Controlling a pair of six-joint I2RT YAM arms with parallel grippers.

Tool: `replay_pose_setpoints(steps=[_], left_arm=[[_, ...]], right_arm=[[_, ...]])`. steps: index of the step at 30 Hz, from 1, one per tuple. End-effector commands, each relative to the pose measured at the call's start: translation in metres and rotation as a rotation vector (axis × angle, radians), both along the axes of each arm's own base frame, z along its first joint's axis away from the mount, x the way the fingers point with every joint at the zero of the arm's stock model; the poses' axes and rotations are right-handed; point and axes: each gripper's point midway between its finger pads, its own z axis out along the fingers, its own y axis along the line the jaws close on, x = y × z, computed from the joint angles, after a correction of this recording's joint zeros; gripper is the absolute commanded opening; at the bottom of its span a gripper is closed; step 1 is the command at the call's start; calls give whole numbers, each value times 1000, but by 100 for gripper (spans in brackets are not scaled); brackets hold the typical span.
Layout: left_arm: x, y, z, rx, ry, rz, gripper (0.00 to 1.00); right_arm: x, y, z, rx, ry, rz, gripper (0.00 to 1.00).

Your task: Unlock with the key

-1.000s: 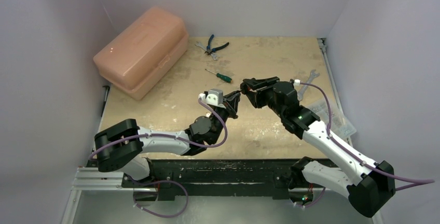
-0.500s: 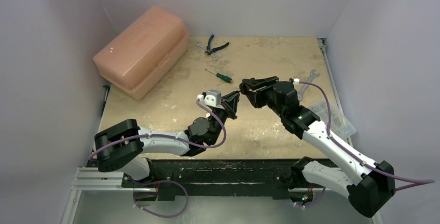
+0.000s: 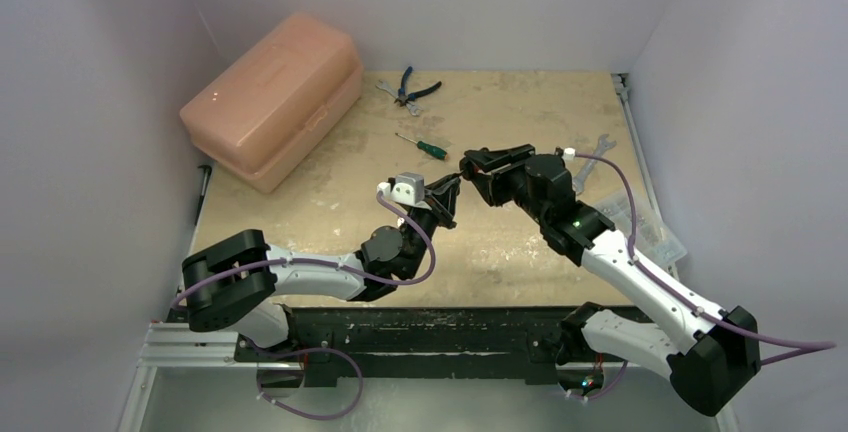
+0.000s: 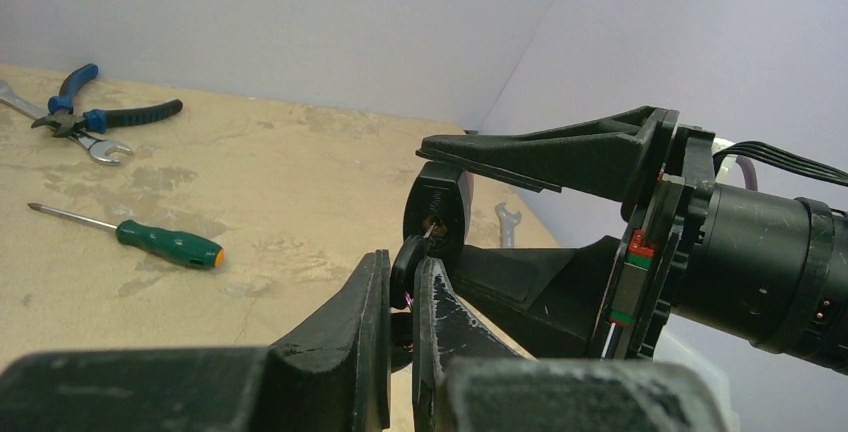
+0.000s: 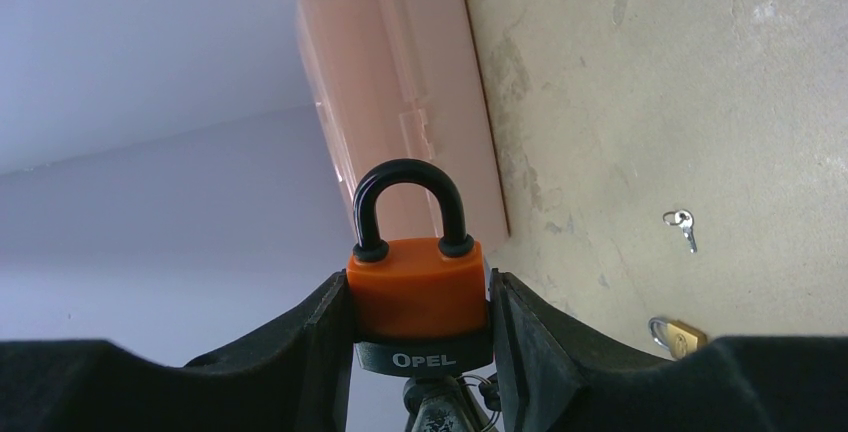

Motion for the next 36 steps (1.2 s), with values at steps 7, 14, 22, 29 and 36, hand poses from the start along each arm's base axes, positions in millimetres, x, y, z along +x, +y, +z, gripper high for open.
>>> replay_pose_setpoints(steps=[7, 14, 22, 29, 36], left_arm=[[-10, -22, 34, -80, -74, -96, 0], [-8, -22, 33, -27, -98, -77, 0], [-7, -17, 29, -24, -81, -62, 0], [-8, -16, 29, -27, -76, -67, 0], [-9, -15, 35, -42, -84, -72, 0]], right_arm=[[-14, 31, 42, 66, -100, 158, 0], [-13, 35, 41, 40, -103, 178, 0], [-12, 34, 42, 34, -110, 170, 0], [-12, 34, 42, 29, -113, 170, 0], [-13, 33, 47, 21, -122, 173, 0]])
